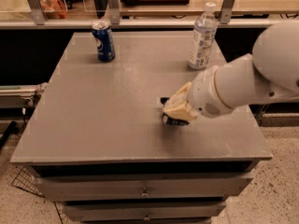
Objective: Move rxbar blueberry near blue plastic bottle
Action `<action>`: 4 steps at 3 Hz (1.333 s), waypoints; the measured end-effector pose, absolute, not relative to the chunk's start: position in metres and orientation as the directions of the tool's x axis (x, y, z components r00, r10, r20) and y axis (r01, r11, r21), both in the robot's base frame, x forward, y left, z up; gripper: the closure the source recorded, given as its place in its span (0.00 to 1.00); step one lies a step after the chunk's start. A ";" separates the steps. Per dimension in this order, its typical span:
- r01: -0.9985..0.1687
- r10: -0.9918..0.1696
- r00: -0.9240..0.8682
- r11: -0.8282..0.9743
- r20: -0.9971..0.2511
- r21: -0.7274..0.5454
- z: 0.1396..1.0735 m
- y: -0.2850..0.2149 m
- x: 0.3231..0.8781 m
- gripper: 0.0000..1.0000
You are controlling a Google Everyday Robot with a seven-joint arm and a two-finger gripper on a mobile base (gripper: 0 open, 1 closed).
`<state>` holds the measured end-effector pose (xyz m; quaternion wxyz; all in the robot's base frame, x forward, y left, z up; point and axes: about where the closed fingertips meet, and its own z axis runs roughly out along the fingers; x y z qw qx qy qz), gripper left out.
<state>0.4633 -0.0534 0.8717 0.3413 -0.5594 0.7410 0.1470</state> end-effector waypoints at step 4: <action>-0.894 -0.763 -0.092 0.347 -0.640 -0.285 0.938 -0.074 0.496 0.54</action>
Offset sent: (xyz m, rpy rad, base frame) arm 0.0747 0.0016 0.1087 0.0033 -0.2559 0.0331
